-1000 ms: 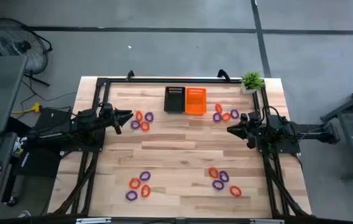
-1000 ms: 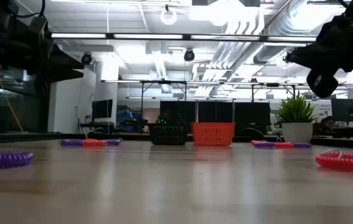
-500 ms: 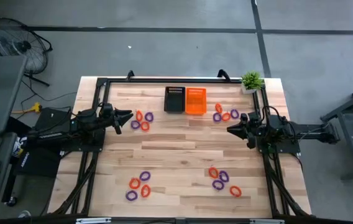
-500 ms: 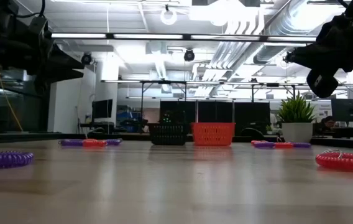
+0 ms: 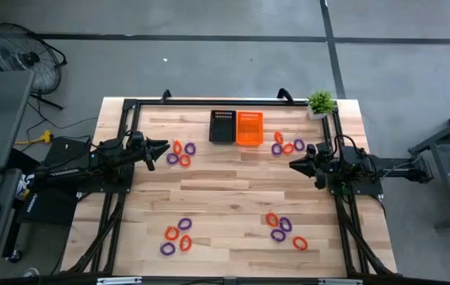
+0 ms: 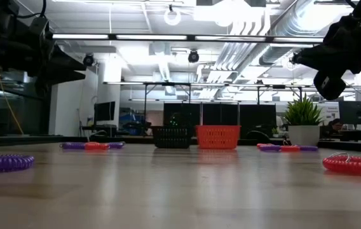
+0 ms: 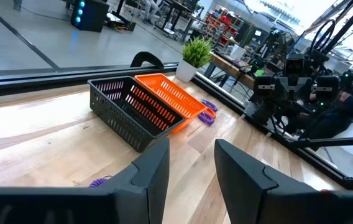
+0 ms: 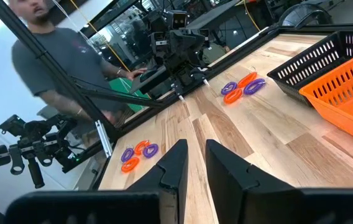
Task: Sort spring keychains
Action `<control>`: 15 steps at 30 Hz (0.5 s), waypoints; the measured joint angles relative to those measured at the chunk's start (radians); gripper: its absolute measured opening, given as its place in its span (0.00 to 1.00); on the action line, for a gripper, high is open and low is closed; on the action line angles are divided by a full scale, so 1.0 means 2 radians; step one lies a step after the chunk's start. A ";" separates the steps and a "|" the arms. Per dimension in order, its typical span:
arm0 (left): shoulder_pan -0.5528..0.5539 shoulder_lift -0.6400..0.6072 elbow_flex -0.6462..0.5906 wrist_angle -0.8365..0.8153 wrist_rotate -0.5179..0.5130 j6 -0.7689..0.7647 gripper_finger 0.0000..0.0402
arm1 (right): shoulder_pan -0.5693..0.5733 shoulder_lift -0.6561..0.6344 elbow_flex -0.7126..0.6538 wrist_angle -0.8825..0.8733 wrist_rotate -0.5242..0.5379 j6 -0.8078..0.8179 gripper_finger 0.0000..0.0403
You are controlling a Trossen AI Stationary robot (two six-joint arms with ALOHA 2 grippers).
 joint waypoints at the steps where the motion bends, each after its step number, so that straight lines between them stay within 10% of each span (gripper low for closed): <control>1: 0.000 0.000 0.000 0.000 0.000 0.000 0.31 | 0.000 0.000 0.000 0.000 0.000 0.000 0.13; 15: 0.000 0.000 0.000 0.000 0.000 0.000 0.31 | 0.000 0.000 0.000 0.000 0.000 0.000 0.13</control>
